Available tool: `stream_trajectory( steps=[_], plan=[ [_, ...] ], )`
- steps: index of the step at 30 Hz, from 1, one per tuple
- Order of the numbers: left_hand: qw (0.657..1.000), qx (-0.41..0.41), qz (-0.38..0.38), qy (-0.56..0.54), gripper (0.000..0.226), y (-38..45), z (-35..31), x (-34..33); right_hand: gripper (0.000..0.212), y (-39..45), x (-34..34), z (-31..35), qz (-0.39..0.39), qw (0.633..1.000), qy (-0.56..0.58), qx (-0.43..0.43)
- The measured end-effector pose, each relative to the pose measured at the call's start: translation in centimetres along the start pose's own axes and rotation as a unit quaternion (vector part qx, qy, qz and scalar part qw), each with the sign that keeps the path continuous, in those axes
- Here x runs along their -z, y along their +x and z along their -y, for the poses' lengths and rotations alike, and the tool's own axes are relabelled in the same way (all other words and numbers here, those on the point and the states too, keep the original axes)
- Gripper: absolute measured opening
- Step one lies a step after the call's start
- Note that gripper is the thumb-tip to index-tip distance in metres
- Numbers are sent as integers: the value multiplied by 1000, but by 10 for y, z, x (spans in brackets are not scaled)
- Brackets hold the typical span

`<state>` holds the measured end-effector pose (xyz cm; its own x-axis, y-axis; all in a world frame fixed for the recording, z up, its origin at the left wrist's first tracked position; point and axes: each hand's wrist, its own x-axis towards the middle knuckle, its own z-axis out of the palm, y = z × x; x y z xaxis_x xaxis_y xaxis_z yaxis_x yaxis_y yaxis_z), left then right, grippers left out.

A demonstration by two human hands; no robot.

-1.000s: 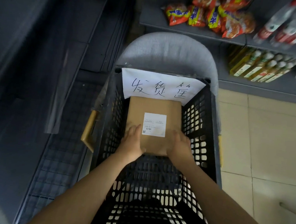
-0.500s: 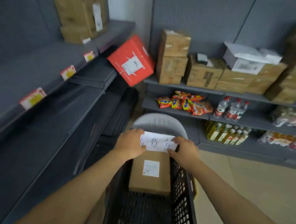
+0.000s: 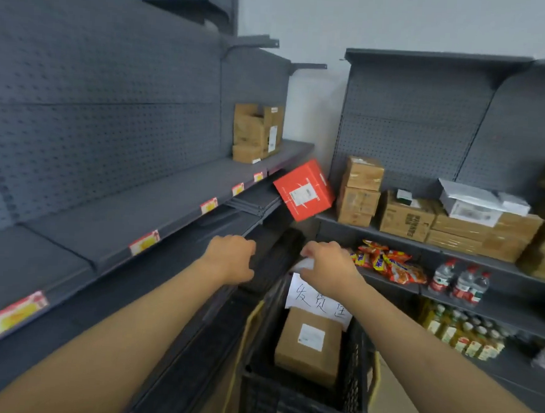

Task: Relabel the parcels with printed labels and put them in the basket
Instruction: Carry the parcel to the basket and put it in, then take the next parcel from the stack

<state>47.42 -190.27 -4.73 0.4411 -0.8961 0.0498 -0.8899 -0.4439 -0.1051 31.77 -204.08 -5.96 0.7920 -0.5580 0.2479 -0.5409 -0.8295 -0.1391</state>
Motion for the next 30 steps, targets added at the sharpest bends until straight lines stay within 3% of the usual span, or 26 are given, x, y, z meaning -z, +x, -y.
stream_trajectory(
  steps=[9,17,22,30],
  plan=[
    [989,142,-48,-10,48,-209,103,33,42,-74,12,190,1,987,52,155],
    [954,296,-51,20,42,-437,151,29,38,-191,12,372,21,934,135,331],
    [903,429,-33,13,45,-579,135,15,29,-279,5,458,78,881,160,439],
    [787,617,-8,8,42,-796,59,10,22,-442,17,555,143,756,199,608]
  ],
)
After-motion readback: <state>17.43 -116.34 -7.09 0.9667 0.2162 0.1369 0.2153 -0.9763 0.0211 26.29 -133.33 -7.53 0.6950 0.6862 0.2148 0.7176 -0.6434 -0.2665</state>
